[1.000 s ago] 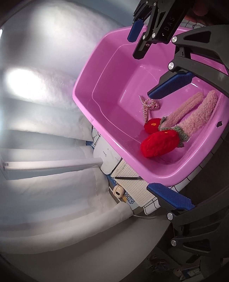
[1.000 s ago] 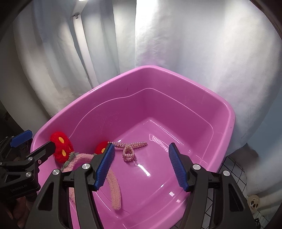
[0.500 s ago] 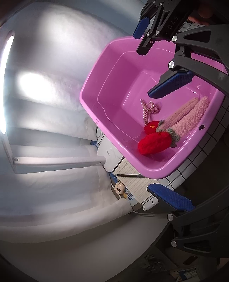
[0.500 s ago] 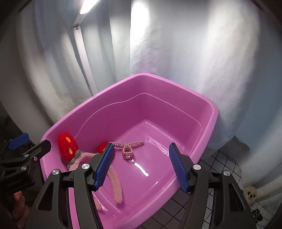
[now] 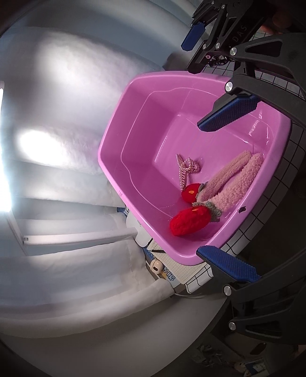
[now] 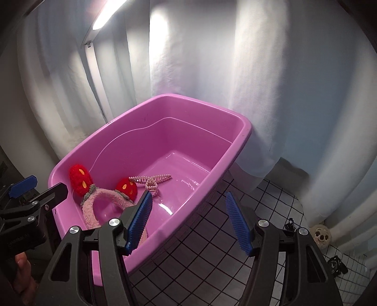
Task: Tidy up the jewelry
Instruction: 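Withdraw both open tools from the tub back over the table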
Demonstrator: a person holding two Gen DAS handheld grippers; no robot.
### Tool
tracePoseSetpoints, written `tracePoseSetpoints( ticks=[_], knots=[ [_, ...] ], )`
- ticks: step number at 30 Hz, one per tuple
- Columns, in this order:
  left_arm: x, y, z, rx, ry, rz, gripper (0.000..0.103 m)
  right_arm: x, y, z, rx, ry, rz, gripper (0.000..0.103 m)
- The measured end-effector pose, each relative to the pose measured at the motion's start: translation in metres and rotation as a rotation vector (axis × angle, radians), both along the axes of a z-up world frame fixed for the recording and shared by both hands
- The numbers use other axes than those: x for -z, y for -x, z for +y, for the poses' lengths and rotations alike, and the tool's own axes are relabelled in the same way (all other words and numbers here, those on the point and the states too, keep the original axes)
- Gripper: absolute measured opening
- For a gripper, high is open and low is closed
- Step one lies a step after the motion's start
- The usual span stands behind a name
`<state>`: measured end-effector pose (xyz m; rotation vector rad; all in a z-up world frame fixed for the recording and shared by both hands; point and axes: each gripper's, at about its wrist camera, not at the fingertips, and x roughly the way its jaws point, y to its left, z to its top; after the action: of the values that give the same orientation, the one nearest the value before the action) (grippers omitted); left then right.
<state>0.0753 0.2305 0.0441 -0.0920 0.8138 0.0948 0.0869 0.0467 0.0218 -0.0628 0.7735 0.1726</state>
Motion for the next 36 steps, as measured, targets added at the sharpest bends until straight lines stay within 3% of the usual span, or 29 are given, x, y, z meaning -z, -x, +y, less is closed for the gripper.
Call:
tracePoseSetpoints(
  ticks=[36],
  knots=[
    [0.004, 0.059, -0.124, 0.287, -0.001, 0.044, 0.095, 0.015, 0.135, -0.118, 0.285, -0.049, 0.008, 0.062]
  ],
)
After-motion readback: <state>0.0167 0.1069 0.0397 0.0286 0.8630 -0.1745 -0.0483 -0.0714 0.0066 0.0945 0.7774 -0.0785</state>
